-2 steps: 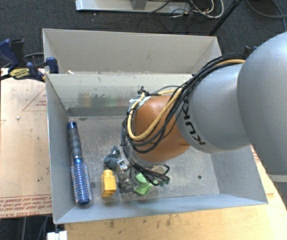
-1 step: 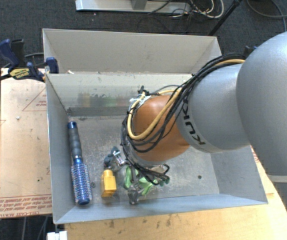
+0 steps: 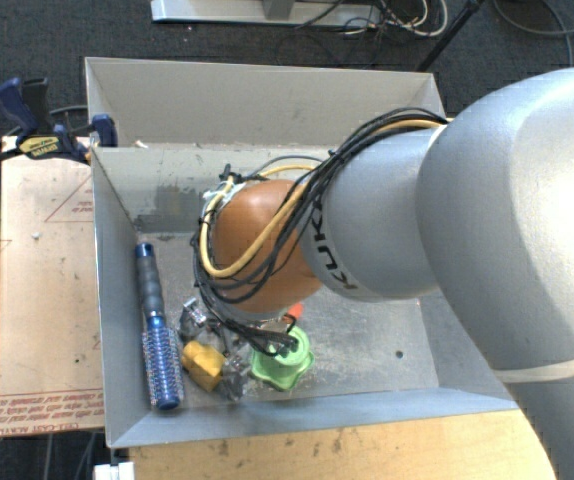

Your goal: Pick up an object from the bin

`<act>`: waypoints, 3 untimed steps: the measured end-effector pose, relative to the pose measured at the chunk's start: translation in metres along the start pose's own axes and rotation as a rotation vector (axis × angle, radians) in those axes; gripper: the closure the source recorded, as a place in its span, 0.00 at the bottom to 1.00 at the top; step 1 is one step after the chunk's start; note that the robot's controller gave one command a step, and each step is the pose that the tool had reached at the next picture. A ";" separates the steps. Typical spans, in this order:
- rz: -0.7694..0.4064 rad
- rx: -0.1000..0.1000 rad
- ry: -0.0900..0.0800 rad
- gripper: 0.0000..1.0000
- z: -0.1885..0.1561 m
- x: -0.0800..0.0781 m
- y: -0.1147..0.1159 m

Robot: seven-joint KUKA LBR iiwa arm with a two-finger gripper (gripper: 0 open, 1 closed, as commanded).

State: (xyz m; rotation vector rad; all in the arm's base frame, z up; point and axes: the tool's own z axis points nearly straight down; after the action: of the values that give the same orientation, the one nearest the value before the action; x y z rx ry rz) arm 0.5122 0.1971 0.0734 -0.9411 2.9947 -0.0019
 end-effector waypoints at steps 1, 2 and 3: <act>0.005 0.006 0.005 1.00 -0.002 0.001 -0.005; -0.143 0.000 -0.009 1.00 -0.131 -0.004 0.009; -0.027 -0.005 0.001 1.00 -0.064 -0.047 0.031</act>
Offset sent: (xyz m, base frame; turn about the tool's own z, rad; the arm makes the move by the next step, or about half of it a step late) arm 0.0000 0.0000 0.0000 0.0000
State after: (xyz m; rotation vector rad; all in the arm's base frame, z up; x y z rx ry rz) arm 0.5329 0.2499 0.1374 -0.9821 2.9844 0.0048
